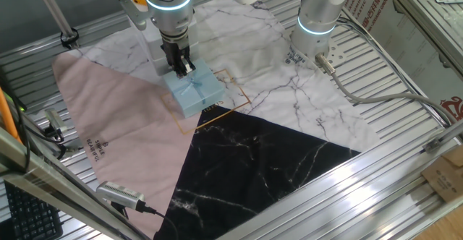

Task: Grasp the handle and open the drawer

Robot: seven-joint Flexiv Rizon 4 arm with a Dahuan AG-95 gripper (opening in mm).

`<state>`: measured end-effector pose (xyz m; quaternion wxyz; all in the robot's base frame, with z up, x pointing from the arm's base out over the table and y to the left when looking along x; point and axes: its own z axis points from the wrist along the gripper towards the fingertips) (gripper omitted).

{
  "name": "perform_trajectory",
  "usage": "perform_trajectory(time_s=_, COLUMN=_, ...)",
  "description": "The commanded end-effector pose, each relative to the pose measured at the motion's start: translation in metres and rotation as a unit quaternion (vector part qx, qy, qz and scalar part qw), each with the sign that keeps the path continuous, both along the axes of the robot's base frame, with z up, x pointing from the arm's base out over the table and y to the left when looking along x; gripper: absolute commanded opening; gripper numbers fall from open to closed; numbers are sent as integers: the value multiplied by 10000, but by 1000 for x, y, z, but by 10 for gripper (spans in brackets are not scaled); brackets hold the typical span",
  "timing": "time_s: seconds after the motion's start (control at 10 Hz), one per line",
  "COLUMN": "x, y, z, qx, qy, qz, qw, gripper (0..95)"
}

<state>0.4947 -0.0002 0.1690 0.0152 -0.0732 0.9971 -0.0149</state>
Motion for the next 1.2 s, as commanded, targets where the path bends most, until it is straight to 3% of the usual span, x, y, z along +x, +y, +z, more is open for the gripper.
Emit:
perform_trajectory(time_s=0.1, x=0, y=0, z=0, qx=4, qy=1, qz=-1, qw=10000, gripper=0)
perform_trajectory(time_s=0.2, x=-1, y=0, z=0, qx=-9, qy=4, qz=63, qw=10000, gripper=0)
perform_trajectory(time_s=0.4, x=-17, y=-1, z=-5, qx=19, qy=-51, qz=42, qw=10000, gripper=0)
perform_trajectory(time_s=1.0, x=-34, y=-2, z=-12, qx=33, qy=-20, qz=326, qw=9995, gripper=0)
perform_trajectory(time_s=1.1, x=-38, y=-1, z=-10, qx=13, qy=-12, qz=786, qw=9969, gripper=0)
perform_trajectory(time_s=1.2, x=-43, y=0, z=-9, qx=-96, qy=36, qz=1681, qw=9857, gripper=0)
